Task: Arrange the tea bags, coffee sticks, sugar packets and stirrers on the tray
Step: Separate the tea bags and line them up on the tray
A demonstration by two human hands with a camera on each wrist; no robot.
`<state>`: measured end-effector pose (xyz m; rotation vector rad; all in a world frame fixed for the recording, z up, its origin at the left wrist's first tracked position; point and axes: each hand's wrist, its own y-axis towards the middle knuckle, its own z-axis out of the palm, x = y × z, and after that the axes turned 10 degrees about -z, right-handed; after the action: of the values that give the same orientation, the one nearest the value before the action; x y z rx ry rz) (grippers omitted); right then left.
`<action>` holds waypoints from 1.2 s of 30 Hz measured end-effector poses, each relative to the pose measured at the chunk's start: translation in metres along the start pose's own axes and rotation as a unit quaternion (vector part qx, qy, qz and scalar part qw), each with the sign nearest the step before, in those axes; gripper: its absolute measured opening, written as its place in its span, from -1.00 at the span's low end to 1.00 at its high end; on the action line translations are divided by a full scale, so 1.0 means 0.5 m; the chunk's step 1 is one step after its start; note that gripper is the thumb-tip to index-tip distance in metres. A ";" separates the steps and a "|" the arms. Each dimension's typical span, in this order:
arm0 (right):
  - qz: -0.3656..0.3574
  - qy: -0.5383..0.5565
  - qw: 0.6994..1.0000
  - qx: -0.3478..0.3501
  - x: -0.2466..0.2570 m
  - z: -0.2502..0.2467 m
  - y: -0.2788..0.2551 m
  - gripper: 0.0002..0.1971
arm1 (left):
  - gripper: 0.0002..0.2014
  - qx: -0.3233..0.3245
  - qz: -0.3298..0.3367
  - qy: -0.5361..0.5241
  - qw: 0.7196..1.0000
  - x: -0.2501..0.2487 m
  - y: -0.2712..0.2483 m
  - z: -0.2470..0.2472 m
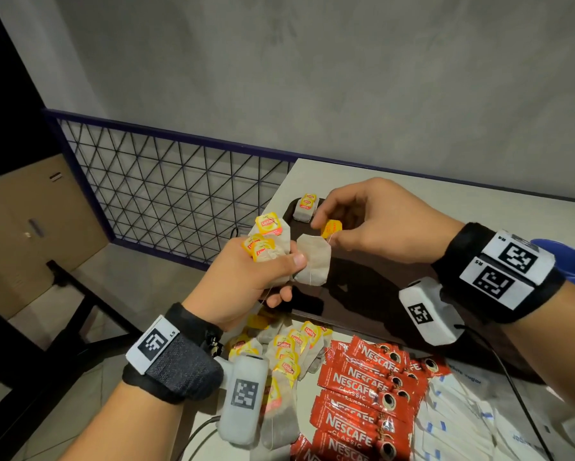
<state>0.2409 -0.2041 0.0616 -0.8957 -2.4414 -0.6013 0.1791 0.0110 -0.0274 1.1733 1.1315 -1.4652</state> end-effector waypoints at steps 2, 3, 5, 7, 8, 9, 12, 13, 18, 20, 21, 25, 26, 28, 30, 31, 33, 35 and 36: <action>0.004 -0.010 1.000 0.002 0.005 0.001 -0.002 -0.70 | -0.77 0.001 0.005 0.009 1.000 0.002 0.000 0.001; 0.006 -0.010 1.000 0.005 0.007 0.002 -0.003 -0.69 | -0.73 0.001 0.005 0.013 1.000 0.003 0.000 0.002; 0.007 -0.012 1.000 0.011 0.009 0.007 -0.004 -0.71 | -0.68 0.005 0.007 0.019 1.000 0.004 -0.001 0.004; 0.004 -0.020 1.000 0.014 0.010 0.012 -0.003 -0.74 | -0.68 0.007 0.005 0.021 1.000 0.005 -0.001 0.005; 0.003 -0.021 1.000 0.015 0.011 0.014 -0.002 -0.77 | -0.69 0.006 0.002 0.020 1.000 0.005 -0.001 0.005; 0.001 -0.016 1.000 0.016 0.012 0.016 -0.002 -0.81 | -0.70 0.002 0.000 0.017 1.000 0.005 0.000 0.004; -0.007 0.013 1.000 0.008 0.017 0.020 -0.002 -0.82 | -0.77 -0.011 -0.007 0.004 1.000 0.007 0.002 0.003; -0.009 0.022 1.000 -0.002 0.017 0.021 -0.002 -0.81 | -0.80 -0.015 -0.009 0.002 1.000 0.007 0.003 0.004; -0.012 0.020 0.999 -0.034 0.014 0.024 0.002 -0.88 | -0.88 -0.018 -0.020 0.008 1.000 0.005 0.001 0.011; -0.012 0.016 0.999 -0.033 0.016 0.025 0.001 -0.91 | -0.85 -0.019 -0.021 0.016 0.999 0.005 0.001 0.009; -0.010 0.013 0.999 -0.032 0.017 0.025 0.001 -0.92 | -0.83 -0.021 -0.021 0.020 0.999 0.004 0.001 0.009; -0.004 0.009 0.999 -0.036 0.018 0.026 0.000 -0.92 | -0.76 -0.017 -0.017 0.021 0.999 0.003 -0.001 0.008; -0.002 0.014 0.999 -0.038 0.019 0.026 -0.001 -0.91 | -0.75 -0.016 -0.017 0.022 0.999 0.004 -0.001 0.008; 0.002 0.021 0.999 -0.043 0.018 0.025 -0.002 -0.89 | -0.79 -0.017 -0.016 0.022 0.999 0.005 0.000 0.008; 0.002 0.029 0.998 -0.050 0.018 0.027 -0.004 -0.87 | -0.84 -0.020 -0.016 0.018 1.000 0.005 0.000 0.010; -0.001 0.033 0.998 -0.054 0.018 0.028 -0.005 -0.87 | -0.86 -0.022 -0.015 0.015 1.000 0.005 0.000 0.011; -0.008 0.035 0.997 -0.062 0.016 0.028 -0.008 -0.88 | -0.85 -0.027 -0.013 0.008 1.000 0.005 0.000 0.013; -0.015 0.026 0.997 -0.068 0.016 0.028 -0.010 -0.89 | -0.82 -0.034 -0.018 -0.003 0.999 0.006 0.002 0.013; -0.016 0.026 0.997 -0.071 0.015 0.028 -0.011 -0.90 | -0.81 -0.037 -0.021 -0.010 0.999 0.006 0.002 0.013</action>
<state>0.2282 -0.1966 0.0533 -0.8851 -2.3937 -0.8096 0.1789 0.0040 -0.0297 1.0871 1.1945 -1.4511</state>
